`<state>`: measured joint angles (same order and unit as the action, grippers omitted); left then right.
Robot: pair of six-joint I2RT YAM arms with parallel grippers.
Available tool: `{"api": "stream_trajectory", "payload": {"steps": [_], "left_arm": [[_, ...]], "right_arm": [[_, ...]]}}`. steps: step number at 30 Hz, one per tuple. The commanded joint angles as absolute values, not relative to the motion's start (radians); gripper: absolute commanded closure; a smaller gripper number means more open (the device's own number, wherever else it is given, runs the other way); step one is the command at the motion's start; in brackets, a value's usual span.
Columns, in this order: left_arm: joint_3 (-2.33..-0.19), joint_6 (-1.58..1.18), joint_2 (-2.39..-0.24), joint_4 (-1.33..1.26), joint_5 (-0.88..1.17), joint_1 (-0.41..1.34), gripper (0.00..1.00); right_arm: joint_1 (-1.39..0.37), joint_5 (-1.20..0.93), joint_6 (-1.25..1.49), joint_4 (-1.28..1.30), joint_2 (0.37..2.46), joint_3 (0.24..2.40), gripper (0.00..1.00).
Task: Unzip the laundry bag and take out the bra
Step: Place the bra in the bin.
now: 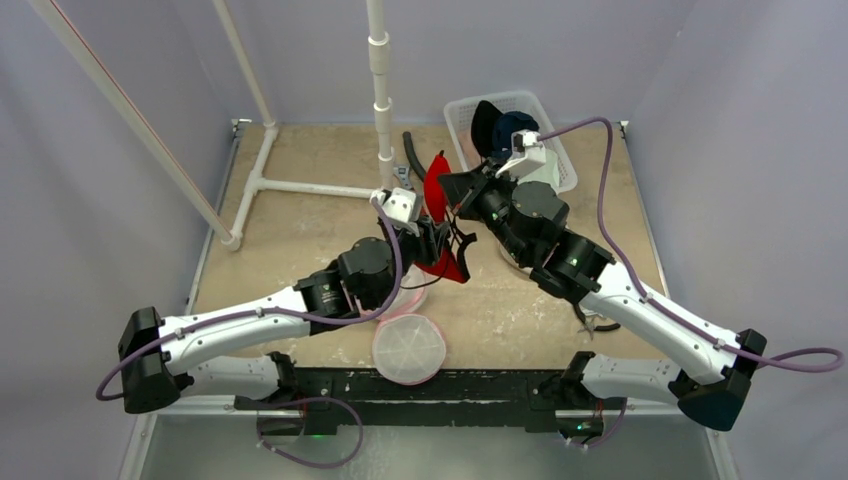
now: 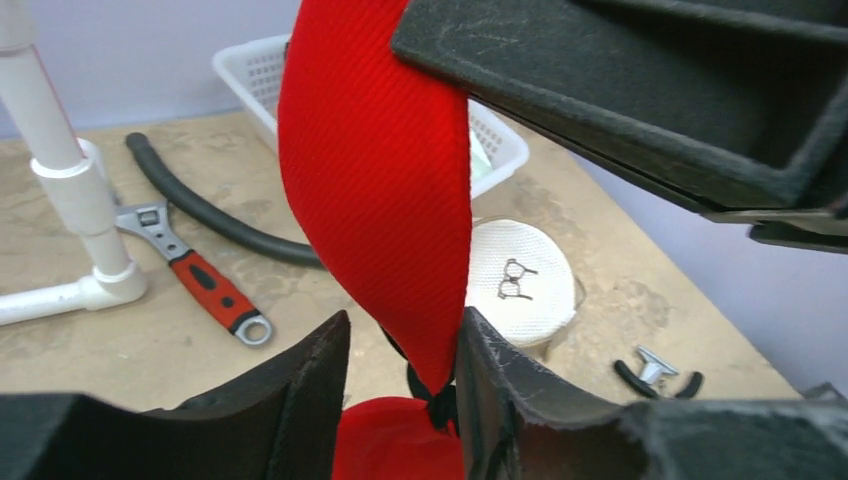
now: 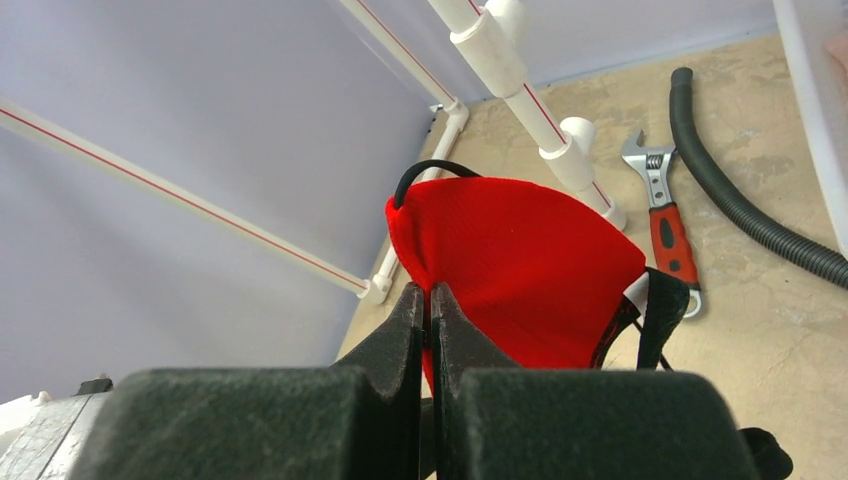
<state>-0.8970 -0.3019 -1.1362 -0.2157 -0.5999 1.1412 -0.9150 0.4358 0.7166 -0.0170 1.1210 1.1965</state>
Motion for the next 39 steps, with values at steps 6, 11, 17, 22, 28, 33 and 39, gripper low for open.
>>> {"api": "stream_trajectory", "payload": {"steps": [6,11,17,22,28,33,39], "left_arm": [[-0.955,-0.284,-1.173,-0.271,-0.698,1.145,0.74],[-0.943,-0.281,-1.173,-0.305,-0.696,1.144,0.95],[-0.88,-0.246,-1.113,-0.421,-0.689,1.145,1.0],[-0.867,-0.198,-1.029,-0.43,-0.635,1.13,1.0],[-0.892,-0.192,-0.904,-0.359,-0.4,1.052,1.0],[-0.977,-0.203,-0.823,-0.234,-0.141,1.003,1.0],[-1.145,-0.207,-0.773,-0.087,0.1,1.002,1.0]], "right_arm": [[-0.912,0.433,0.731,-0.035,1.108,1.233,1.0],[-0.912,0.408,0.723,-0.036,1.098,1.231,1.0],[-0.912,0.273,0.686,-0.022,1.069,1.229,0.47],[-0.913,0.201,0.57,0.054,1.02,1.272,0.11],[-0.912,0.063,0.325,-0.159,0.751,1.083,0.09],[-0.912,-0.054,0.173,-0.208,0.596,1.012,0.09],[-0.912,-0.35,0.204,-0.292,0.623,0.988,0.1]]}}
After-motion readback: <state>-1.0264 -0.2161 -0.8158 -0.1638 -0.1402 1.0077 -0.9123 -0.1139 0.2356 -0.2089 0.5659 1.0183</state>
